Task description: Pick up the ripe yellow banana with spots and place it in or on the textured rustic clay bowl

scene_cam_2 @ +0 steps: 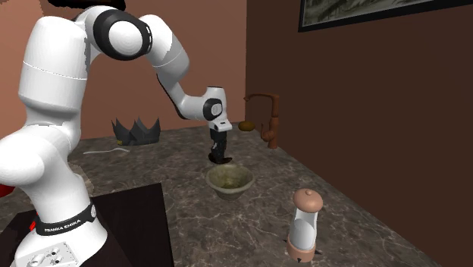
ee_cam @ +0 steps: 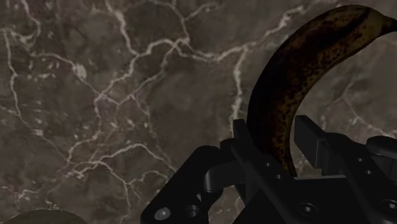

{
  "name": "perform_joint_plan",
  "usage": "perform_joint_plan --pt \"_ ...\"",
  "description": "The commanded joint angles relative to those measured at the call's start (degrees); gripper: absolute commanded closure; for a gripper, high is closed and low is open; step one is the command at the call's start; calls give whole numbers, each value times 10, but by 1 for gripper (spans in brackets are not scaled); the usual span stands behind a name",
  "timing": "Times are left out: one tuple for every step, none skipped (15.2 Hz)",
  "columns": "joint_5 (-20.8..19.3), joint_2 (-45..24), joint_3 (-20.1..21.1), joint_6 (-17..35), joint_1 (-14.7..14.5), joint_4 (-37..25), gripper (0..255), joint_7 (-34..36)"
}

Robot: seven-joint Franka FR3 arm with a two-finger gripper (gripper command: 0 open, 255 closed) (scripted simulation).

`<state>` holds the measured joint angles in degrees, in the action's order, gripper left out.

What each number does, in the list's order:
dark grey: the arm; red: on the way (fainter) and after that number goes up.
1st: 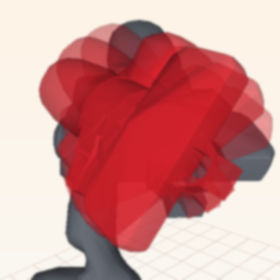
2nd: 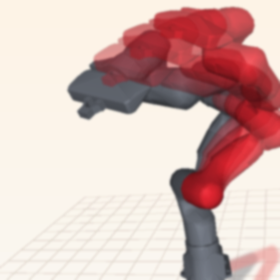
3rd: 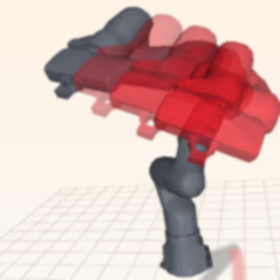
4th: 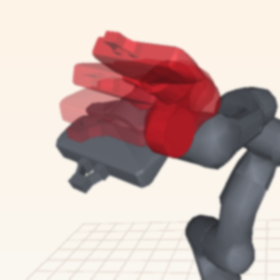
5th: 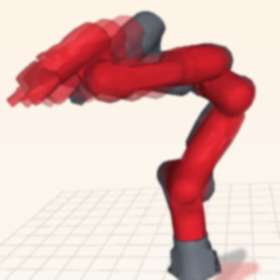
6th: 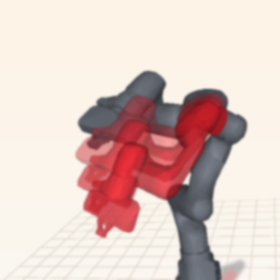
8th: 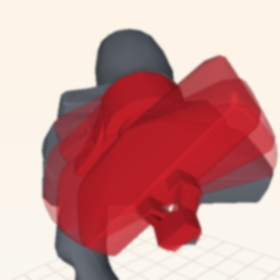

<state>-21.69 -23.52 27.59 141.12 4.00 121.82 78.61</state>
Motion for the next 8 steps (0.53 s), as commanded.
perform_joint_plan --pt "8 9 5 -8 4 0 255 -6" --pt "13 16 8 -13 6 0 255 -10" --pt "18 22 11 -19 9 0 255 -13" --pt "23 28 14 -24 11 0 255 -17" --pt "28 34 17 -30 13 -1 255 -21" --pt "33 40 20 -36 15 -1 255 -24" --pt "39 46 23 -42 17 -2 255 -28" --pt "44 52 25 -47 19 -3 255 -32"
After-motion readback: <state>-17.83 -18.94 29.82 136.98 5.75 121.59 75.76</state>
